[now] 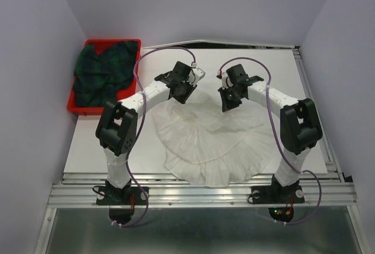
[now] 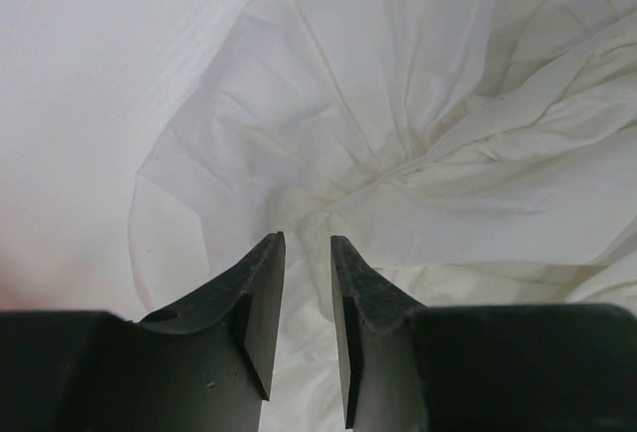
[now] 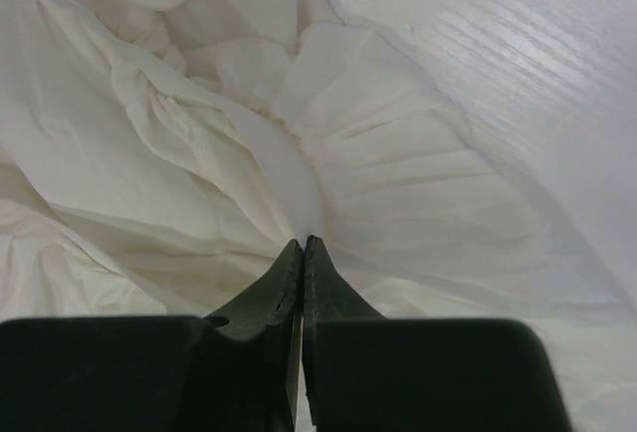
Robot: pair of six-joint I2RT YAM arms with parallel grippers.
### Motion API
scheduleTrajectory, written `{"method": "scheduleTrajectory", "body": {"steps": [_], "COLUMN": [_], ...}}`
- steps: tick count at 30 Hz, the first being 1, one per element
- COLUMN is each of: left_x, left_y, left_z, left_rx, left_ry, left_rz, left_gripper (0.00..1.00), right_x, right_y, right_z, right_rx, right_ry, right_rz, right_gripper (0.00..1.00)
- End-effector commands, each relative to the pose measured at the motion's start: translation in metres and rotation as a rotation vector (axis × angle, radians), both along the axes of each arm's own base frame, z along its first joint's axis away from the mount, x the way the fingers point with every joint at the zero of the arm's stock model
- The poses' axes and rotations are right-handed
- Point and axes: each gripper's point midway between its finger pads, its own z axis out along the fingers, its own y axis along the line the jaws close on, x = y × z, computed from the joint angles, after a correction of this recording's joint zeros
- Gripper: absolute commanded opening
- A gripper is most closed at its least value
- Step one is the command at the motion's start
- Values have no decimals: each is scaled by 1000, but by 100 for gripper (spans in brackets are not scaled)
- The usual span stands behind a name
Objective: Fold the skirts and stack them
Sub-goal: Flatten the skirt out
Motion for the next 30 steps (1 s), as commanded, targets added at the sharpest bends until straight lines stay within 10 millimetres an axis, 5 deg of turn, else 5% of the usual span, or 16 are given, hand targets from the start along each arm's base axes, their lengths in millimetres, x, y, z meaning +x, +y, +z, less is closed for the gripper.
{"method": "scheduleTrajectory", "body": {"steps": [1,14,30], "left_x": [8,-4,8], "left_y": [-18,-41,-4], "left_z": [17,0,-27], "left_rx": [-42,-87,-5], "left_ry": [-32,71,68], "left_rz": [-71,-224,-140], "left_gripper": [37,36,36], "right_x": [7,9,11], "right_y": [4,-5,-7], "right_z": [16,15,17], "right_rx": [7,-34,-42], "right_ry": [-39,-58,-66], "right_rz": [-2,-26,-32], "right_gripper": [1,1,1]}}
